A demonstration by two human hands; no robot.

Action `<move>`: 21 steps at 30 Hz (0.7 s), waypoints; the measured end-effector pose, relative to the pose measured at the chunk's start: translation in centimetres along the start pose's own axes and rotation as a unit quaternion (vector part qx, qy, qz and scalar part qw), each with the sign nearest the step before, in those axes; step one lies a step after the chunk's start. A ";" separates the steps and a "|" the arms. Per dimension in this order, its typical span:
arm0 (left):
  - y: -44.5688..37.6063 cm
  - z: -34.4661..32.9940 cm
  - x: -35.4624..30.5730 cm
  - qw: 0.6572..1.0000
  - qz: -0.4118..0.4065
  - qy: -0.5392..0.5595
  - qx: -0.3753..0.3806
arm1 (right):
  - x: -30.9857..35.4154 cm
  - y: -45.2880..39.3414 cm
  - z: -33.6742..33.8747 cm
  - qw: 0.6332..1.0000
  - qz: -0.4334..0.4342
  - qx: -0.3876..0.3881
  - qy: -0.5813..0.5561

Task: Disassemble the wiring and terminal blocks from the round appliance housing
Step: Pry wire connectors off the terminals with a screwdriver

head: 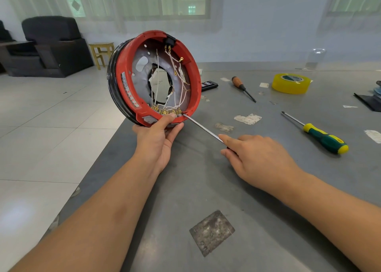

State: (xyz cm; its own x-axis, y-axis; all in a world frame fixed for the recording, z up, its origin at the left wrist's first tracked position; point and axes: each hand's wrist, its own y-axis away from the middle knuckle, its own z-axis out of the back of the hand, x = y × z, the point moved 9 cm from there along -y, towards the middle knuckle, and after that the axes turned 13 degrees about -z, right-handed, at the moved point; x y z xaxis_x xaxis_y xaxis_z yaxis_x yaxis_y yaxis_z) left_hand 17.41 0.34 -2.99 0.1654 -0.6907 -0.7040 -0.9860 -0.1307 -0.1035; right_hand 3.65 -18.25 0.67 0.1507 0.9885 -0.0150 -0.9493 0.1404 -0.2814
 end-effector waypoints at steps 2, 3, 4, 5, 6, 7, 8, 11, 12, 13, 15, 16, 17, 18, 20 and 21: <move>0.1 0.0 0.0 1.000 0.006 0.005 -0.008 | 0.0 0.0 0.0 1.000 -0.008 0.004 -0.019; 0.2 0.0 0.1 1.000 0.010 0.010 -0.012 | 0.0 0.0 0.0 0.999 -0.012 0.005 -0.031; 0.2 0.0 0.1 1.000 0.013 0.014 -0.015 | 0.0 0.0 0.1 0.999 -0.015 0.004 -0.044; 0.3 0.0 0.2 1.000 0.014 0.018 -0.017 | 0.1 0.0 0.2 0.998 -0.017 0.002 -0.058; 0.4 -0.1 0.2 1.000 0.015 0.020 -0.017 | 0.2 0.0 0.3 0.997 -0.018 0.000 -0.073; 0.5 -0.1 0.3 1.000 0.015 0.018 -0.014 | 0.3 -0.1 0.3 0.996 -0.021 -0.002 -0.089; 0.6 -0.2 0.3 1.000 0.014 0.012 -0.009 | 0.3 -0.1 0.4 0.994 -0.024 -0.004 -0.105; 0.9 -0.3 0.4 1.000 0.010 0.005 -0.003 | 0.0 -0.3 0.8 0.989 -0.026 -0.013 -0.145; 0.8 -0.3 0.4 1.000 0.010 0.010 -0.006 | -0.1 -0.3 1.0 0.988 -0.024 -0.016 -0.152; 0.7 -0.2 0.3 1.000 0.010 0.014 -0.009 | -0.4 -0.3 1.1 0.987 -0.022 -0.017 -0.157; 0.6 -0.1 0.2 1.000 0.011 0.015 -0.013 | -0.9 -0.5 1.1 0.988 -0.015 -0.011 -0.152; 0.5 0.0 0.3 1.000 0.012 0.013 -0.012 | -1.2 -0.6 1.0 0.989 -0.013 -0.006 -0.146; 0.5 0.0 0.2 1.000 0.012 0.008 -0.010 | -1.5 -0.8 1.0 0.990 -0.012 -0.002 -0.140; 0.5 0.0 0.2 1.000 0.012 0.005 -0.007 | -1.8 -0.9 1.0 0.991 -0.013 0.000 -0.136; 0.4 0.1 0.3 1.000 0.012 0.003 -0.007 | -2.1 -1.0 1.1 0.990 -0.012 0.000 -0.138; 0.3 0.1 0.3 1.000 0.013 0.003 -0.007 | -2.2 -1.1 1.1 0.990 -0.011 -0.001 -0.139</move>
State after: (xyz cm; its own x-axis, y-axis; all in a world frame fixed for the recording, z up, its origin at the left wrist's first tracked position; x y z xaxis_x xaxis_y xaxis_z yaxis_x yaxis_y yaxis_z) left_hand 17.11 0.16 -3.29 0.1396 -0.6989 -0.7014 -0.9896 -0.1224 -0.0750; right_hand 4.03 -20.46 2.05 0.0888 0.9627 0.2558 -0.9464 0.1617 -0.2798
